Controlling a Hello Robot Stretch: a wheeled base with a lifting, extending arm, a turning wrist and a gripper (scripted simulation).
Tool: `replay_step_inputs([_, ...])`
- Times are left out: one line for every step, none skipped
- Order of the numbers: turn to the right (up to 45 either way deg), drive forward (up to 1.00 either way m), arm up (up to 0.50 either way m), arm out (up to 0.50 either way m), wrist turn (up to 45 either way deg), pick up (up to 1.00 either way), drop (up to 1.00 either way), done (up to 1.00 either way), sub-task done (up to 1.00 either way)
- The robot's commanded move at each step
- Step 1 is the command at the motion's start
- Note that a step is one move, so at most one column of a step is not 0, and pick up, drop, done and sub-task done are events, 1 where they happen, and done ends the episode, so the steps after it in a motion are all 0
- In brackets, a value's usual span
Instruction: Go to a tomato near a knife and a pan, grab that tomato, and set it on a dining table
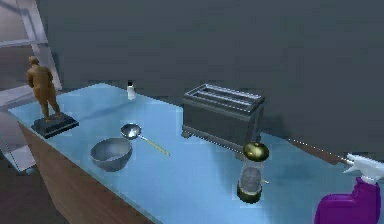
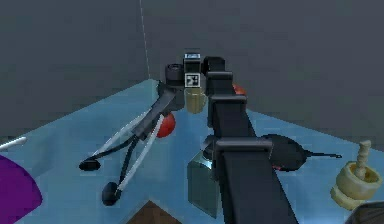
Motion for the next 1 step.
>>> replay_step_inputs([0.0,0.0,0.0,0.0,45.0,0.0,0.0,0.0,0.0])
